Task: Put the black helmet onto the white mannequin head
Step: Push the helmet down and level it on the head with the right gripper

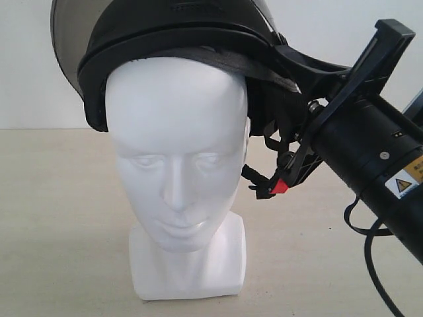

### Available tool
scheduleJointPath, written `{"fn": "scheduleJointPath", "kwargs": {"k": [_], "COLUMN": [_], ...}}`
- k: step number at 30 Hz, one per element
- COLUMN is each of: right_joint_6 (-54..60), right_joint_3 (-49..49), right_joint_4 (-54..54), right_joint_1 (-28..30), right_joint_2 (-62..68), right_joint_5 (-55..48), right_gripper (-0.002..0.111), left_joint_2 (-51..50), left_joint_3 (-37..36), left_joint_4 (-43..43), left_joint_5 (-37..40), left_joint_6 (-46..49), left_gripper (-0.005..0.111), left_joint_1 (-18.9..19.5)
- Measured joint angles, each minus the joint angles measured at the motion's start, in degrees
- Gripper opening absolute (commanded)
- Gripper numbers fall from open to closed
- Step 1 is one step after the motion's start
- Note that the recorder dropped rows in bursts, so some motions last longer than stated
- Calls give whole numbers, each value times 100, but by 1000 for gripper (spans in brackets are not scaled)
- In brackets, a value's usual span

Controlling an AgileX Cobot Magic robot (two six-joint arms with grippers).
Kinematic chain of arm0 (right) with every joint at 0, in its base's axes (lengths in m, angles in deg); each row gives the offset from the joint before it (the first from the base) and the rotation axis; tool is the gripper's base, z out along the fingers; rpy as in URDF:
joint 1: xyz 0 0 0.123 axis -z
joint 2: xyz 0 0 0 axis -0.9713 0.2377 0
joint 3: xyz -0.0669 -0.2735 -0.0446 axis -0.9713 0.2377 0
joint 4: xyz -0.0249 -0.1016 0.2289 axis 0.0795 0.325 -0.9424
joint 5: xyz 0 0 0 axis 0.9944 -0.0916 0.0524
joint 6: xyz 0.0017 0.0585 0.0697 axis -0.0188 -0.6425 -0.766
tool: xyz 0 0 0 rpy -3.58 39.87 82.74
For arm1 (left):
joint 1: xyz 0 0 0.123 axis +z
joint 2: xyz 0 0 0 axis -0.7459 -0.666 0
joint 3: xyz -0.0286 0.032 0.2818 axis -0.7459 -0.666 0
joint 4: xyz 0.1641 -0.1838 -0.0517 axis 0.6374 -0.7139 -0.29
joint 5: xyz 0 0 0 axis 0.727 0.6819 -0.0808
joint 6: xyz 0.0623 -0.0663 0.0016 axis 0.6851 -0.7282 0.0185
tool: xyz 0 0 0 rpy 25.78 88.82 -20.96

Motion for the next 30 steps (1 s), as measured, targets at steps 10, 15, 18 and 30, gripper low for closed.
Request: {"fn": "scheduleJointPath", "kwargs": {"k": [10,15,18,30], "right_joint_6": [198,274,274,-135], "right_joint_3": [19,37,41,50], "right_joint_4": [119,189,239,708], "right_joint_1": [0,12,12,71], "right_joint_2": [0,0,0,0], "right_joint_5": [-13,-27,-27,-37], "right_gripper": [52,56,56,56], "left_joint_2": [0,0,0,0], "left_joint_3": [0,0,0,0], "left_joint_4": [0,0,0,0], "left_joint_5": [0,0,0,0], "left_joint_6": [0,0,0,0], "left_gripper": [4,4,4,4], "left_joint_1": [0,0,0,0]}}
